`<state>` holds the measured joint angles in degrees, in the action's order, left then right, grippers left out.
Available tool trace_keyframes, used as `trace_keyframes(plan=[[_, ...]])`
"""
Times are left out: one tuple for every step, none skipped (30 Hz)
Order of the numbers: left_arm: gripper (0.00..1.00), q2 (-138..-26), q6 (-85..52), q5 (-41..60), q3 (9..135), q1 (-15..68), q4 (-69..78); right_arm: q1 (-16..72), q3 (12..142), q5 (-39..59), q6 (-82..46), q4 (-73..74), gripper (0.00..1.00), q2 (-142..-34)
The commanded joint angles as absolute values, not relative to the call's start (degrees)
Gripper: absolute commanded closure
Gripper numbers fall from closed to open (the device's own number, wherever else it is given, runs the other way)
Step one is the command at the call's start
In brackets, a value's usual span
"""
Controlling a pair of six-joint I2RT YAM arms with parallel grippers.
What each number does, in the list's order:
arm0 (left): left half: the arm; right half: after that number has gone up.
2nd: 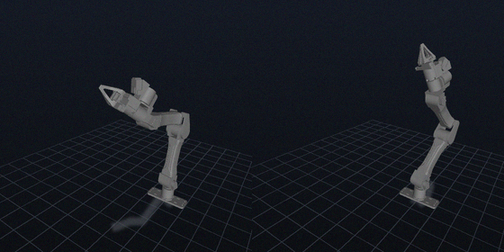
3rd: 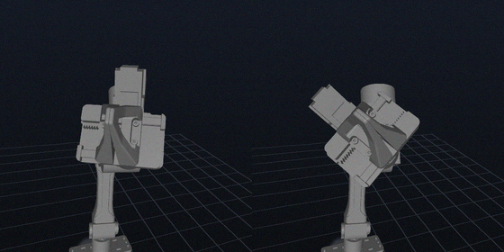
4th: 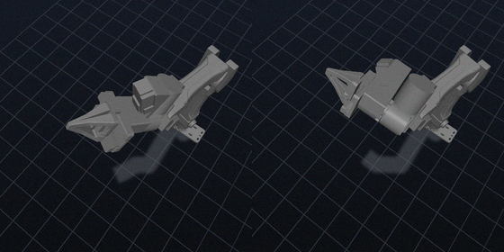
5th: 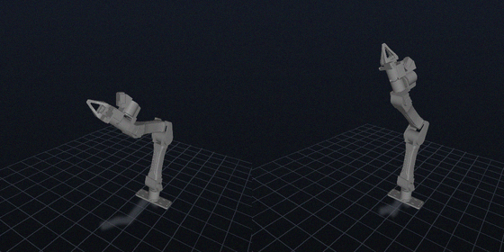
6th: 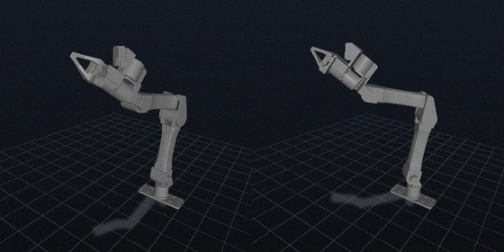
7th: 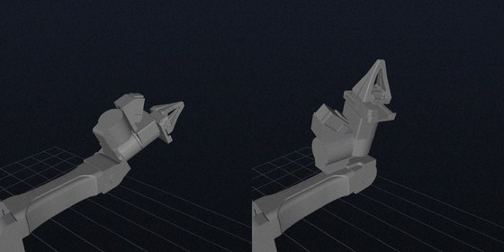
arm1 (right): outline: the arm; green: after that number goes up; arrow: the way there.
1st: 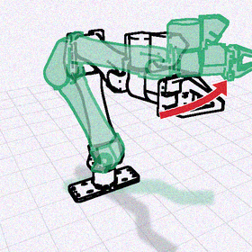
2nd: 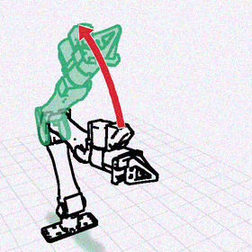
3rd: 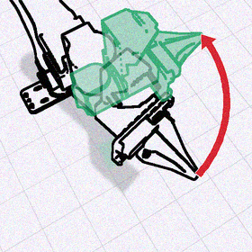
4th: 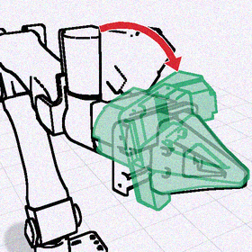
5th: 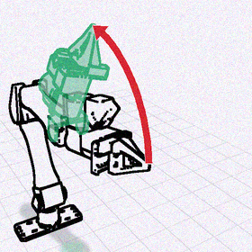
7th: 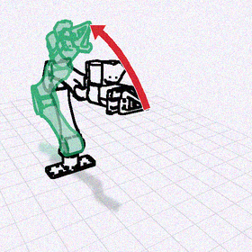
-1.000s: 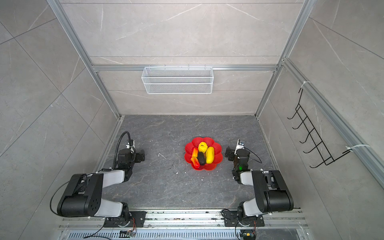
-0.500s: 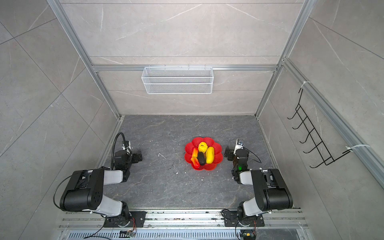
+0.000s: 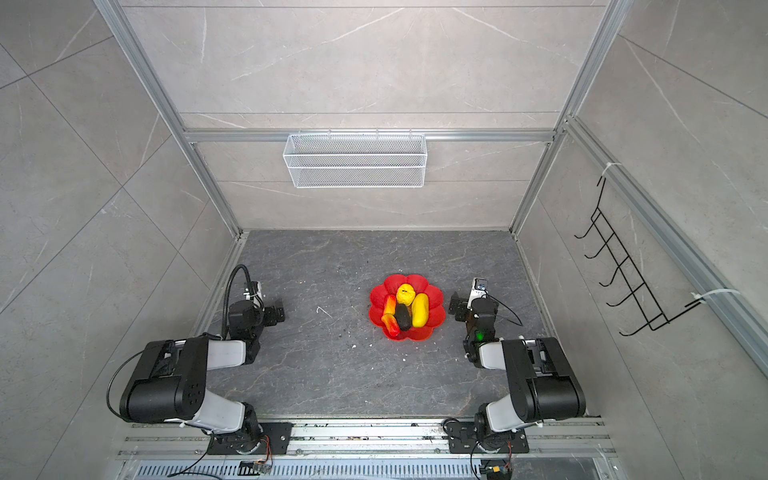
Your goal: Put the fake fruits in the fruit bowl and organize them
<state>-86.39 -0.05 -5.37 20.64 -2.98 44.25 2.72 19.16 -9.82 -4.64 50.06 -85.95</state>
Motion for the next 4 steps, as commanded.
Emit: trace_keyframes(plan=[[0.00,-85.95,-0.81,-4.48,21.09,-2.95,47.66,3.03,19.64,-9.67,-3.91,51.77,0.00,-86.40],[0.00,-85.93,-0.86,-4.48,21.10,-2.95,47.60,3.06,19.69,-9.67,-3.93,51.77,0.00,-86.40],[0.00,-85.95,-0.87,-4.47,21.08,-2.98,47.67,3.07,19.69,-9.67,-3.92,51.77,0.00,-86.40],[0.00,-85.91,-0.85,-4.48,21.11,-2.94,47.72,3.10,19.67,-9.67,-3.92,51.77,0.00,-86.33]])
